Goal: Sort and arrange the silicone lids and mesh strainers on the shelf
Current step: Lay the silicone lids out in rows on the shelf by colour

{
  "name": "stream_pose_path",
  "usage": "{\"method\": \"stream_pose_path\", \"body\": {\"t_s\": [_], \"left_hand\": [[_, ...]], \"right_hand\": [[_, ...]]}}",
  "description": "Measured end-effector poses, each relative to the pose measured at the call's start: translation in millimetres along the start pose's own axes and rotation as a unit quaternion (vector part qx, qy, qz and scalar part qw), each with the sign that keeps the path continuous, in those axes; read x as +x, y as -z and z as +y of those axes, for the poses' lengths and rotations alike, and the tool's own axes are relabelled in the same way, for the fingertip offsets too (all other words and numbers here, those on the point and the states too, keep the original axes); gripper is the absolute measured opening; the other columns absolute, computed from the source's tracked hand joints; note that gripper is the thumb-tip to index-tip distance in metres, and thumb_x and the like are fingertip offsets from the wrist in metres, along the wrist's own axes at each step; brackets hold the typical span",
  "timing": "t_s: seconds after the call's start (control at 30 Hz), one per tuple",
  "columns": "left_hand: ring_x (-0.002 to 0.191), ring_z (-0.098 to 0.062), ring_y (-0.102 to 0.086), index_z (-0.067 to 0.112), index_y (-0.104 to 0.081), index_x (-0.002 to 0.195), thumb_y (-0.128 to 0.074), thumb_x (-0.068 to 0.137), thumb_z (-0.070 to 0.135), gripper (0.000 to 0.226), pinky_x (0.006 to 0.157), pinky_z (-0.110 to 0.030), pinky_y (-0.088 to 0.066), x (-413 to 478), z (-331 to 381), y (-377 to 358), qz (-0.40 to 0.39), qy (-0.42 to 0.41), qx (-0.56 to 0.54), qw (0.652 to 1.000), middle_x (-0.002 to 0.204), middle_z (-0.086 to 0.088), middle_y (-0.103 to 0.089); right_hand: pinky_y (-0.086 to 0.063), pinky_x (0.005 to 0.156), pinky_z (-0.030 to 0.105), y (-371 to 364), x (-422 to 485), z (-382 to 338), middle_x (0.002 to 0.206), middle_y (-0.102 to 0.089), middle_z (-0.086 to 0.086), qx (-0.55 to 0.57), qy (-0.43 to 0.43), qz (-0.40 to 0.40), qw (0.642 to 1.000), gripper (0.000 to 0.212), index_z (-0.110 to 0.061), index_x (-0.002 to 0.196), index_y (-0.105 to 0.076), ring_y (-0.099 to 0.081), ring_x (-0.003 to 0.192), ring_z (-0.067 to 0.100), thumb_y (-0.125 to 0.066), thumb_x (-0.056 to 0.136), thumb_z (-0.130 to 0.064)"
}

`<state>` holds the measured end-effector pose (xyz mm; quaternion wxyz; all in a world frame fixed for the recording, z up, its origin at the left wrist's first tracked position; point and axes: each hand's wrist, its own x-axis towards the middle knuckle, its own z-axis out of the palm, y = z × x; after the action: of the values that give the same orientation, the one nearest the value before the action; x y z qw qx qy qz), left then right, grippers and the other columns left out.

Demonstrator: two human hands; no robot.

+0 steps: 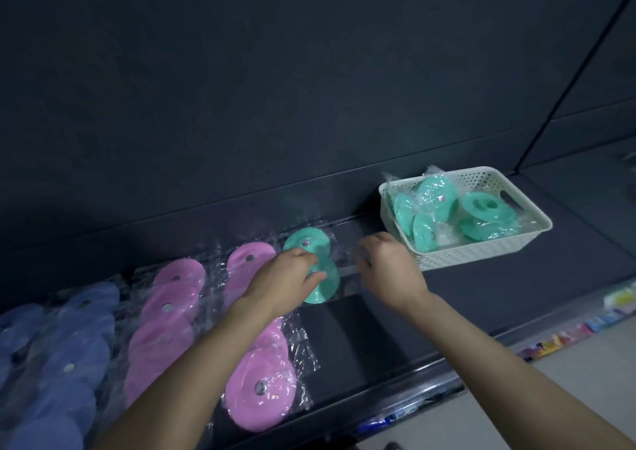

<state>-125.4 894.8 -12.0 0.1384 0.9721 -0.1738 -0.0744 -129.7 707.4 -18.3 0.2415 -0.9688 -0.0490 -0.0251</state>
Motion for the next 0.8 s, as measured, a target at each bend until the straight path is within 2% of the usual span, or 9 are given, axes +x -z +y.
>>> {"method": "stream_pose_path", "body": {"t_s": [0.03,0.1,0.2,0.37,0.5,0.67,0.73,0.8], "left_hand": [[0.119,-0.022,-0.052,0.015,-0.057,0.125,-0.045,0.096,0.042,0.041,0.095,-0.032,-0.043,2.8,5.4,0.5,0.006,-0.001,-0.002,1.000,0.130,-0.003,-0.055],[0.118,-0.022,-0.052,0.016,-0.058,0.124,-0.046,0.096,0.043,0.041,0.095,-0.033,-0.043,11.9,18.6,0.8,0.018,0.000,-0.010,1.000,0.129,-0.002,-0.056],[0.120,-0.021,-0.051,0.016,-0.057,0.124,-0.046,0.095,0.044,0.042,0.098,-0.035,-0.042,28.9,42.2,1.5,0.029,-0.009,-0.018,0.999,0.128,-0.001,-0.056],[0.120,-0.019,-0.051,0.018,-0.054,0.130,-0.045,0.096,0.045,0.044,0.097,-0.033,-0.042,58.9,84.2,-1.0,0.062,0.000,-0.033,0.998,0.133,0.001,-0.053],[0.114,-0.021,-0.053,0.018,-0.050,0.131,-0.044,0.095,0.047,0.046,0.093,-0.038,-0.046,78.9,118.7,-5.2,0.060,0.016,-0.056,0.996,0.126,-0.001,-0.056],[0.104,-0.022,-0.056,0.019,-0.037,0.139,-0.050,0.094,0.042,0.052,0.087,-0.037,-0.047,104.4,145.7,-11.4,0.085,0.062,-0.073,0.992,0.115,-0.003,-0.057],[0.099,-0.022,-0.057,0.019,-0.033,0.140,-0.055,0.092,0.039,0.056,0.085,-0.037,-0.048,112.1,153.6,-15.9,0.096,0.085,-0.097,0.987,0.111,-0.004,-0.055],[0.101,-0.023,-0.056,0.018,-0.030,0.142,-0.058,0.090,0.037,0.062,0.085,-0.034,-0.047,118.6,160.7,-21.4,0.101,0.108,-0.097,0.984,0.116,-0.005,-0.051]], "right_hand": [[-0.045,0.062,0.038,5.9,0.4,3.0,0.081,-0.048,0.005,-0.005,-0.004,0.013,1.000,0.014,-0.012,0.073,-0.049,-0.056,0.078,0.035,-0.049,0.087,-0.015],[-0.046,0.063,0.037,19.0,1.9,12.1,0.081,-0.051,0.008,-0.018,-0.016,0.033,0.999,0.015,-0.005,0.081,-0.058,-0.055,0.076,0.036,-0.048,0.088,-0.013],[-0.048,0.068,0.038,37.7,6.3,31.0,0.088,-0.057,0.011,-0.010,-0.017,0.043,0.999,0.020,-0.007,0.094,-0.065,-0.058,0.079,0.036,-0.046,0.090,-0.011],[-0.048,0.072,0.036,65.4,20.3,73.0,0.100,-0.061,0.011,-0.026,-0.002,0.047,0.999,0.026,-0.010,0.109,-0.066,-0.061,0.088,0.034,-0.046,0.092,-0.014],[-0.049,0.074,0.036,86.3,38.7,114.4,0.104,-0.061,0.012,-0.039,0.001,0.043,0.998,0.026,-0.008,0.109,-0.066,-0.061,0.092,0.035,-0.048,0.091,-0.013],[-0.048,0.085,0.036,97.2,65.3,175.3,0.110,-0.057,0.013,-0.106,-0.013,-0.029,0.994,0.034,-0.010,0.113,-0.063,-0.055,0.105,0.034,-0.052,0.081,-0.010],[-0.044,0.096,0.038,101.3,72.7,195.1,0.117,-0.054,0.012,-0.139,-0.022,-0.072,0.987,0.042,-0.017,0.121,-0.057,-0.048,0.117,0.033,-0.054,0.079,-0.019],[-0.033,0.108,0.044,107.2,79.0,211.1,0.134,-0.044,0.011,-0.156,-0.046,-0.134,0.978,0.054,-0.025,0.132,-0.046,-0.034,0.132,0.034,-0.058,0.080,-0.034]]}}
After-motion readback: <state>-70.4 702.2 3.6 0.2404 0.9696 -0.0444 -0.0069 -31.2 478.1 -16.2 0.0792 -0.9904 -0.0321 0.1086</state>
